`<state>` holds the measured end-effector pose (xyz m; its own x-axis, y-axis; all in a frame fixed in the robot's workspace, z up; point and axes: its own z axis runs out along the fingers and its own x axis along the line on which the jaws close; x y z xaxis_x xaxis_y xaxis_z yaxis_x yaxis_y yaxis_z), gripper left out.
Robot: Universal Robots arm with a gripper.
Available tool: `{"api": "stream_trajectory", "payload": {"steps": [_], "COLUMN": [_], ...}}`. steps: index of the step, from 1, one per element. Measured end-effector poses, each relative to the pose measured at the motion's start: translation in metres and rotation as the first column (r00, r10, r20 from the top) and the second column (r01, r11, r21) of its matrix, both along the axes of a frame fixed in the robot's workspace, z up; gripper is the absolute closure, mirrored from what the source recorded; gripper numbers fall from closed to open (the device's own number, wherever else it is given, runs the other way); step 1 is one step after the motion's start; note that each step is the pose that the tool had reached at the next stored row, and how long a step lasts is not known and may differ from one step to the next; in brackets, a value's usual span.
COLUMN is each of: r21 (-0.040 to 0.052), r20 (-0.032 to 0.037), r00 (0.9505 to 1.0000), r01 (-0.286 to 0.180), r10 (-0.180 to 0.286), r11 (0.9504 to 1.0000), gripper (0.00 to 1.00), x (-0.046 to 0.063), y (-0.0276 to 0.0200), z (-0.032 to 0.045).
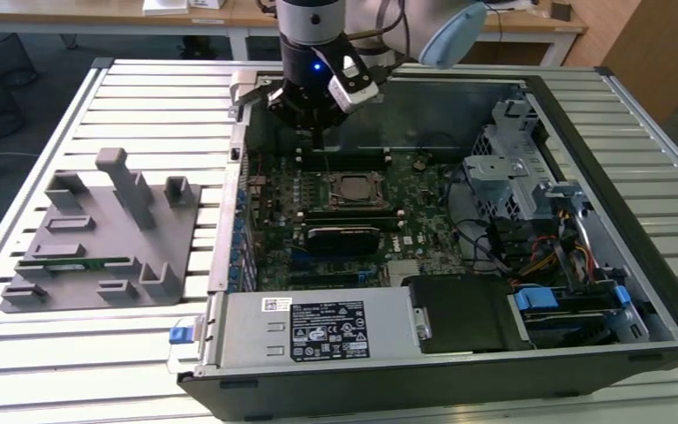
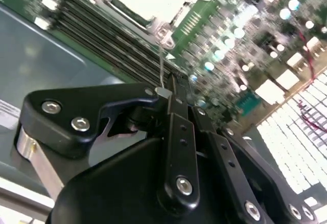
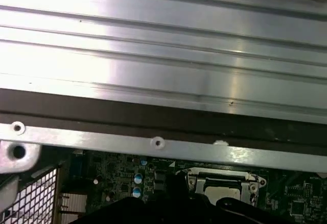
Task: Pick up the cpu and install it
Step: 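Install the first cpu locking lever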
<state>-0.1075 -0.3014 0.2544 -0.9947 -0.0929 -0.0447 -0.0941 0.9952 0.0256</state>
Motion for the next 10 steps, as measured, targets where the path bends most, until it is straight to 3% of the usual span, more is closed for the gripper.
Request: {"api": "stream_trajectory", "payload": {"steps": [5, 10], "r21": [0.0000, 0.0000], "r20": [0.0000, -0.0001], "r00": [1.0000, 1.0000], "r01": [-0.002, -0.002], "r10": [0.002, 0.002], "r11": [1.0000, 1.0000], "gripper": [0.89, 0.89], "x": [0.022, 0.028], "y": [0.0000, -0.0001], "z": [-0.0021, -0.0039]}}
